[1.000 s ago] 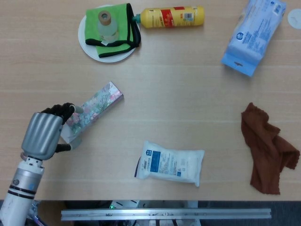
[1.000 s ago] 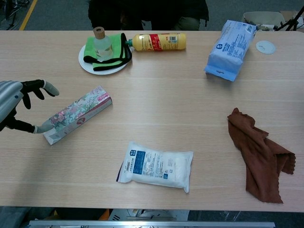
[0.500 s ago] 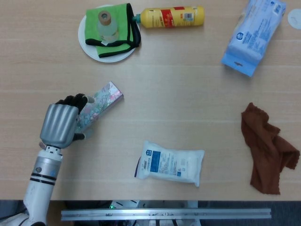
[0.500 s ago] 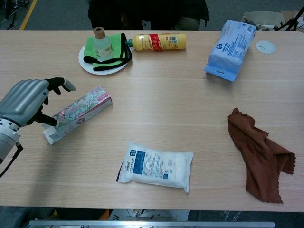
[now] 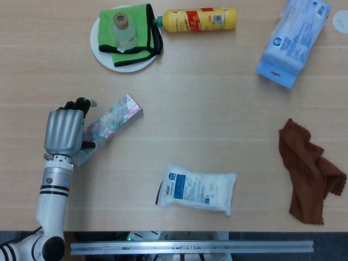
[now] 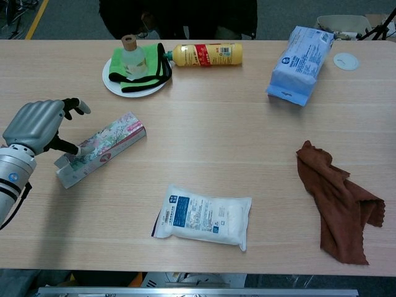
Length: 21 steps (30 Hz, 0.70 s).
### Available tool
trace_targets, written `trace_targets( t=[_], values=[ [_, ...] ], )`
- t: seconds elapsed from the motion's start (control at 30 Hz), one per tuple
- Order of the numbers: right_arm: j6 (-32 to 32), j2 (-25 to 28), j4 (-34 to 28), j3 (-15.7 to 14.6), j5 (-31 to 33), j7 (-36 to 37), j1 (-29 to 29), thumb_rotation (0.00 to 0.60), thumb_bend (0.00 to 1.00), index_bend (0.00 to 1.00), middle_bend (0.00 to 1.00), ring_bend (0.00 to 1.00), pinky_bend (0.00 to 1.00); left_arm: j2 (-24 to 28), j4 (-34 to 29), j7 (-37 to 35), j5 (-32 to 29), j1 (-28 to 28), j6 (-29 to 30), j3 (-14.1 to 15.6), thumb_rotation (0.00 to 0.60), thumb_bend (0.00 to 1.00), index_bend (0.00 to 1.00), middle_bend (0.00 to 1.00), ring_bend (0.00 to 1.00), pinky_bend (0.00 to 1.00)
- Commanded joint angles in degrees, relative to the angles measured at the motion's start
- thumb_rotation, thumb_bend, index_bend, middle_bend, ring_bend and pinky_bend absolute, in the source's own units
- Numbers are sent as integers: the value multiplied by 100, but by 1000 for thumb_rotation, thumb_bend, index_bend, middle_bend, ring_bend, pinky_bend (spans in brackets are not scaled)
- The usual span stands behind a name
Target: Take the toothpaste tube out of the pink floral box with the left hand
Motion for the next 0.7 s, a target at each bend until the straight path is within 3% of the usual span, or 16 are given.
trace_targets(
  t=[0.03, 0.17, 0.33, 0.7],
  values=[
    [-9, -15, 16, -9, -5, 18, -1, 600, 311, 427, 398, 277, 409, -97, 86, 5, -167, -57, -51, -62, 492, 10, 287, 304, 334, 510],
    [-32, -37, 42, -14, 1, 38, 4, 600, 310, 427, 398, 277, 404, -195, 139, 9, -337, -97, -72, -70, 371, 9, 253, 278, 318, 504],
    [-57, -57, 59, -22, -2, 43, 13, 600, 310, 427, 398, 277, 402, -299, 156, 80, -437, -129, -40, -15, 303, 0, 198, 232, 283, 478],
    [-84, -79, 92, -46, 8, 76, 0, 600, 310, 427, 398, 277, 401, -659, 645, 484, -454, -226, 145, 125, 292, 0, 195, 228, 279, 475]
  ],
)
